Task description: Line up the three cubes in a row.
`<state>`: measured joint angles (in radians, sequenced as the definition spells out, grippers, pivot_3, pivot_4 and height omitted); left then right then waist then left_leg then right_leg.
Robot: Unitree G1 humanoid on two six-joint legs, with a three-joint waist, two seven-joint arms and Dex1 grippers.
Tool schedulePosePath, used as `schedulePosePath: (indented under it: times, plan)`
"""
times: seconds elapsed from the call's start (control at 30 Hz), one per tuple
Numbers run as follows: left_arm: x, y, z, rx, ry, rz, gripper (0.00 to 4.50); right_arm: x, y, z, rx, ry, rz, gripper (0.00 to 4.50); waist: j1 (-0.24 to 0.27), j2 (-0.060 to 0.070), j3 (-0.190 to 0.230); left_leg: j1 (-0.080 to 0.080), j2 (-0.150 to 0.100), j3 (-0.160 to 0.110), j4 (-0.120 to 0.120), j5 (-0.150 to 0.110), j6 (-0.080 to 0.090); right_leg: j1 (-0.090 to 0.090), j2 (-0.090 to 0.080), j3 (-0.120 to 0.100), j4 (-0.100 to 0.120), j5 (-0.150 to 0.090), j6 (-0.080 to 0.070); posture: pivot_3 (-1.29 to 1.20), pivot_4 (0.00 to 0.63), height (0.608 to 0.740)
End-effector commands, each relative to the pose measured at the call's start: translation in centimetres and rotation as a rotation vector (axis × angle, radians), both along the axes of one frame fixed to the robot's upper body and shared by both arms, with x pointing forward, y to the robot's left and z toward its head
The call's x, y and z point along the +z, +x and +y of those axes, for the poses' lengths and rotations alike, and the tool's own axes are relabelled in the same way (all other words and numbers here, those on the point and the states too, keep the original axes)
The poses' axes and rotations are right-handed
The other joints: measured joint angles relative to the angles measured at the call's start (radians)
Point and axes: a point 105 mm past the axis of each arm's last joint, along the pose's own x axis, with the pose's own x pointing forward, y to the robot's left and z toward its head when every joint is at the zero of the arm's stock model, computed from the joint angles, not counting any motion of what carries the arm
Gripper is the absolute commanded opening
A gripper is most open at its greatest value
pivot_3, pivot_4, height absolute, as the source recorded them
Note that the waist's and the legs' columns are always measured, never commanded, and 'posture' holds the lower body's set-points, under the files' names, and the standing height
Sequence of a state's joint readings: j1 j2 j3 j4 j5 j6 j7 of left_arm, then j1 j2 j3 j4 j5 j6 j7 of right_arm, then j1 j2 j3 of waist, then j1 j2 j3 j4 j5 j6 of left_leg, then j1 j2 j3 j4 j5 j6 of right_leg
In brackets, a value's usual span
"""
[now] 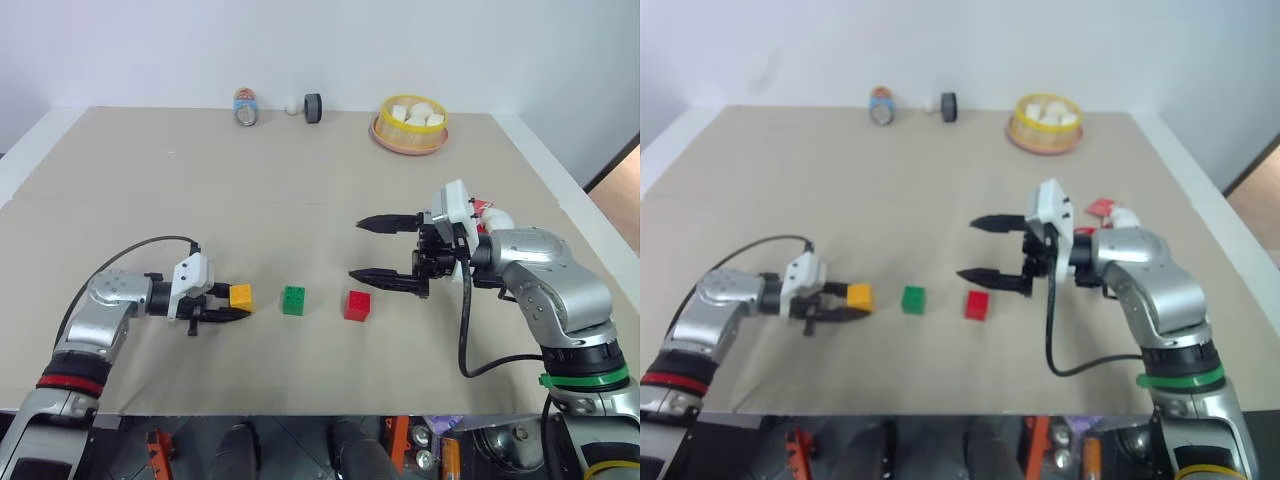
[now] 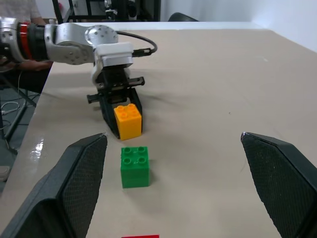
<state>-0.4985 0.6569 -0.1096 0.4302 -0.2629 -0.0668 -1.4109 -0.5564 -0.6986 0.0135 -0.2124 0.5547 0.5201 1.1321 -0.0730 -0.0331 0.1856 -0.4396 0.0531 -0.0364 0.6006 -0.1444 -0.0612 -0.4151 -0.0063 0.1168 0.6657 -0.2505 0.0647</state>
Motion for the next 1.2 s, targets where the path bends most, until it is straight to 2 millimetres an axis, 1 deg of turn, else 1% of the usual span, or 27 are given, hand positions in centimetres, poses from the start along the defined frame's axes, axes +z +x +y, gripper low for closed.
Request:
schedulePosePath:
  times: [0.03, 0.13, 0.27, 0.37, 0.47, 0.57, 0.7, 0.9, 1.07, 1.2]
  plan:
    - [0.8, 0.7, 0.0, -0.027, -0.01, -0.024, 1.36, 1.4, -0.9, -0.5, 0.008, 0.009, -0.043, 4.5, 0.0, 0.0, 0.0, 0.0, 0.0, 0.0, 0.0, 0.0, 0.0, 0.0, 0.0, 0.0, 0.0, 0.0, 0.0, 0.0, 0.15, 0.74]
    - [1.1, 1.0, -0.1, -0.046, -0.02, -0.014, 1.36, 1.1, -1.2, -0.9, 0.002, -0.006, -0.033, 4.5, 0.0, 0.0, 0.0, 0.0, 0.0, 0.0, 0.0, 0.0, 0.0, 0.0, 0.0, 0.0, 0.0, 0.001, 0.002, 0.0, 0.15, 0.74]
    - [1.3, 0.7, -0.1, -0.083, -0.024, 0.009, 1.36, 1.0, -1.3, -1.2, -0.01, -0.012, -0.028, 4.5, -0.002, 0.0, 0.0, -0.001, 0.0, 0.0, -0.001, -0.001, 0.001, -0.001, 0.001, 0.0, 0.0, 0.001, 0.004, 0.0, 0.15, 0.74]
    - [1.4, 0.2, 0.1, -0.122, 0.001, 0.015, 1.36, 0.9, -1.4, -1.4, -0.014, -0.016, -0.024, 4.5, -0.002, 0.0, 0.0, -0.001, 0.0, 0.0, -0.001, -0.001, 0.001, -0.001, 0.001, 0.0, 0.001, 0.001, 0.004, 0.0, 0.15, 0.74]
    - [1.4, -1.0, 0.7, -0.165, 0.024, 0.03, 1.36, 0.8, -1.3, -1.6, -0.021, -0.021, -0.021, 4.5, -0.002, 0.0, 0.0, -0.001, 0.0, 0.0, 0.0, -0.001, 0.001, -0.001, 0.001, 0.0, 0.001, 0.001, 0.004, 0.0, 0.15, 0.74]
    - [1.3, -1.5, 1.7, -0.156, 0.049, 0.024, 1.36, 0.8, -1.3, -1.6, -0.025, -0.019, -0.02, 4.5, -0.002, 0.0, 0.0, -0.001, 0.001, 0.0, -0.001, -0.001, 0.001, -0.001, 0.001, 0.0, 0.001, 0.001, 0.004, 0.0, 0.15, 0.74]
    - [1.3, -1.0, 2.4, -0.13, 0.053, -0.004, 1.36, 0.8, -1.3, -1.4, -0.018, -0.018, -0.02, 4.5, -0.002, 0.0, 0.0, 0.0, 0.001, 0.0, 0.0, -0.001, 0.001, -0.001, 0.001, 0.0, 0.001, 0.0, 0.001, 0.0, 0.15, 0.74]
    - [1.2, 0.1, 2.4, -0.111, 0.034, -0.045, 1.36, 0.9, -1.3, -1.5, -0.016, -0.021, -0.021, 4.5, 0.0, 0.0, 0.0, -0.001, 0.001, 0.0, 0.001, 0.0, 0.001, -0.001, 0.001, 0.0, 0.001, 0.0, 0.0, 0.0, 0.15, 0.74]
    - [1.2, 1.0, 1.7, -0.128, 0.043, -0.084, 1.36, 1.1, -1.4, -1.4, -0.012, -0.024, -0.024, 4.5, 0.0, 0.0, 0.0, -0.001, 0.001, 0.0, 0.001, 0.0, 0.001, -0.001, 0.001, 0.0, 0.001, 0.001, 0.003, 0.0, 0.15, 0.74]
    - [1.5, 1.5, 0.7, -0.158, 0.044, -0.097, 1.36, 1.1, -1.4, -1.4, -0.015, -0.025, -0.026, 4.5, 0.0, 0.0, 0.0, -0.001, 0.001, 0.0, 0.001, 0.0, 0.001, -0.001, 0.001, 0.0, 0.001, 0.002, 0.004, 0.0, 0.15, 0.74]
